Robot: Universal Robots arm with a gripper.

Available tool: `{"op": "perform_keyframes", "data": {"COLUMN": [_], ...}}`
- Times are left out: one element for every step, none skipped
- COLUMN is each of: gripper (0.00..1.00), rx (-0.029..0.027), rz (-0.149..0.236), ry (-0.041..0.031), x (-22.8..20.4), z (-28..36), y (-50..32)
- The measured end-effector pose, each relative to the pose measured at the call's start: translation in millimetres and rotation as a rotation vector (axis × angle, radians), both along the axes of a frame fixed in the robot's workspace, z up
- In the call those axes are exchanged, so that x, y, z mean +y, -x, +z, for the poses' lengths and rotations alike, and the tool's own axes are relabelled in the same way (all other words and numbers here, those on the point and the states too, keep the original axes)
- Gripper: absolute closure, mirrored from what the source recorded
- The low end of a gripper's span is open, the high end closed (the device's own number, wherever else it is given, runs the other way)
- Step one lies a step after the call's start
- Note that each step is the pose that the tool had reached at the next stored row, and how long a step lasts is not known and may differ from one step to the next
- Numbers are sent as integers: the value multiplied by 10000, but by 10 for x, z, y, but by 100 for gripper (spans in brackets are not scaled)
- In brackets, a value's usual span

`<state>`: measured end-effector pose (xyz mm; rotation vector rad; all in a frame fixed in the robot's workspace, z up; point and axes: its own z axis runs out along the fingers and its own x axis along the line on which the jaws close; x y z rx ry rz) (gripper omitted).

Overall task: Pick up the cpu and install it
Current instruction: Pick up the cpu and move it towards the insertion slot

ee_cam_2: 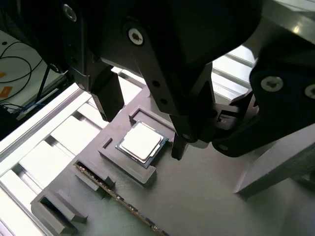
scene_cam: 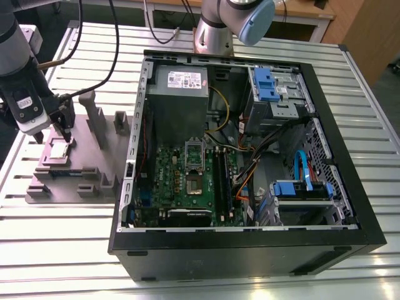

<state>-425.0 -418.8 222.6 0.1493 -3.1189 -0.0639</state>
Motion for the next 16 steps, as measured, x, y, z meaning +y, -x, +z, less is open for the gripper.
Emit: {"op": "perform_keyframes", "data": {"gripper": [34,34,34,34,34,34,34,34,34,34,34,34,34,34,34,34], "rx": [-2,-1,0,0,0,0,0,0,0,0,-1,-1,-1,-1,-2,-2], "rz": [0,-1,-1,-2,-2,-1,-2,-2,-1,-1,-2,-2,-1,3,15,54], "ry": [-1,0,0,0,0,0,0,0,0,0,0,0,0,0,-1,-1], "x": [0,1,1,1,1,1,1,1,1,1,1,1,1,1,1,0], "z": [-3,-3,-3,-4,-4,-4,-4,-5,-5,-5,-5,-6,-7,-9,-13,-19], "y": [3,5,9,9,9,9,9,9,9,9,9,9,9,10,10,11]}}
